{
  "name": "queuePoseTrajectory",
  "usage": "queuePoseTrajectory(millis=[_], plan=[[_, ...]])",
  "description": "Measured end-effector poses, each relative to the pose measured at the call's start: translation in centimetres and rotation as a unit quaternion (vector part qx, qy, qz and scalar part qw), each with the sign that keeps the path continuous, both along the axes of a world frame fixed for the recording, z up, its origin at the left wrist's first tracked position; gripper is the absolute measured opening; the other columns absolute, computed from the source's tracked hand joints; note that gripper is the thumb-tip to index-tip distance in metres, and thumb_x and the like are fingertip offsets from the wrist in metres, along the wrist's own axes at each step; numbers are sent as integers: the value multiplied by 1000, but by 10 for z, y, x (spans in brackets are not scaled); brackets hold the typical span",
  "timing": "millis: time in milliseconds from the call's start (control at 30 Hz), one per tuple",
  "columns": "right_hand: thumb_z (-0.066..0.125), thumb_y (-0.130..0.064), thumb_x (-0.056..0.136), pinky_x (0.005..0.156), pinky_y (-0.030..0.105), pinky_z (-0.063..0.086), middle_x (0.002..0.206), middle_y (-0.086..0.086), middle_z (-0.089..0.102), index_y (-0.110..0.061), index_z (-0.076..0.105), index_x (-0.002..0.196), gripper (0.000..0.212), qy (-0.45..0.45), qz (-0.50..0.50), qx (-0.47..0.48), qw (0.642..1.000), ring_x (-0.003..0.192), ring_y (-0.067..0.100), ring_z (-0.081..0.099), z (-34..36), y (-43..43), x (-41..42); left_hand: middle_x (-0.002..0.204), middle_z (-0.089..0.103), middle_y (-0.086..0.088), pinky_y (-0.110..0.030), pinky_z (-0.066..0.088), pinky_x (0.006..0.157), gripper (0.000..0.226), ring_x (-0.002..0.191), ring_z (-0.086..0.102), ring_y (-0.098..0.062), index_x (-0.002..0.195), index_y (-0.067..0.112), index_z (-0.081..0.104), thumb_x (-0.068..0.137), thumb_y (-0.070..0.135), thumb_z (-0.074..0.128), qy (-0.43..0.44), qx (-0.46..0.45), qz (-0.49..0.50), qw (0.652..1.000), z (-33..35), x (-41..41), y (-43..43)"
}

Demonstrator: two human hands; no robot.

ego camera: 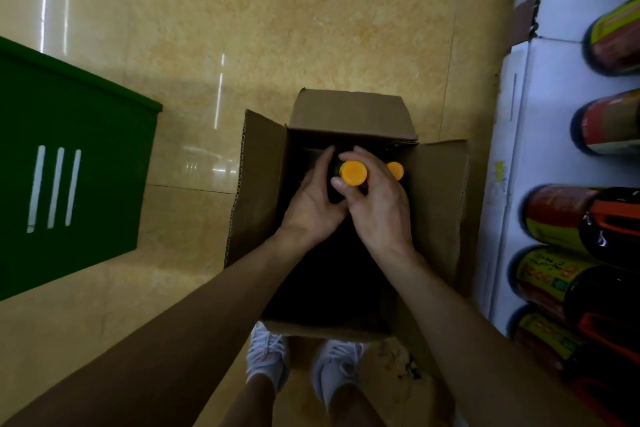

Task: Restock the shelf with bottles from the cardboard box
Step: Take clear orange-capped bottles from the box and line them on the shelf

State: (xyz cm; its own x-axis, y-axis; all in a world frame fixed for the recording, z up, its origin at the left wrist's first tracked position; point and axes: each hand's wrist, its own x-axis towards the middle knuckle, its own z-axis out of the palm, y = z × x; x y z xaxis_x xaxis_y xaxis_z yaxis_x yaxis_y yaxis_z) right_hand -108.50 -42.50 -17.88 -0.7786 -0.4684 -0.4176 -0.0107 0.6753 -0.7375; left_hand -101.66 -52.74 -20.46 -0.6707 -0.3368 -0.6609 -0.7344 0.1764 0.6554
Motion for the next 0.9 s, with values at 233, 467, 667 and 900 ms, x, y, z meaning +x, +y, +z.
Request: queuePoseTrajectory(millis=[233,467,667,900], plan=[[72,-35,90,89,-5,26,131,-17,59,-28,63,132,44,77,28,4,997,122,-9,31,90,2,-1,163,36,0,-44,44,115,96,147,41,-19,162,35,11,89,26,73,45,15,20,999,61,3,0],[72,-35,90,90,21,39,120,-10,65,-23,66,125,38,121,25,-26,992,119,4,47,193,-1,-6,129,62,-2,-27,53,84,59,112,62,-15,143,21,44,91,39,65,145,-26,70,987,155,2,14],[70,-41,90,89,22,42,111,-19,56,-27,65,123,36,131,16,-43,990,117,2,48,278,5,-13,123,67,16,-29,57,88,61,112,65,-3,140,38,49,84,45,72,173,-25,45,984,242,-1,3],[65,-45,93,71,7,33,97,-31,42,-33,59,115,26,159,39,-64,984,92,-7,46,375,8,-20,115,66,14,-24,53,74,58,100,66,-4,123,44,53,69,62,67,192,-35,23,980,347,-11,-4]])
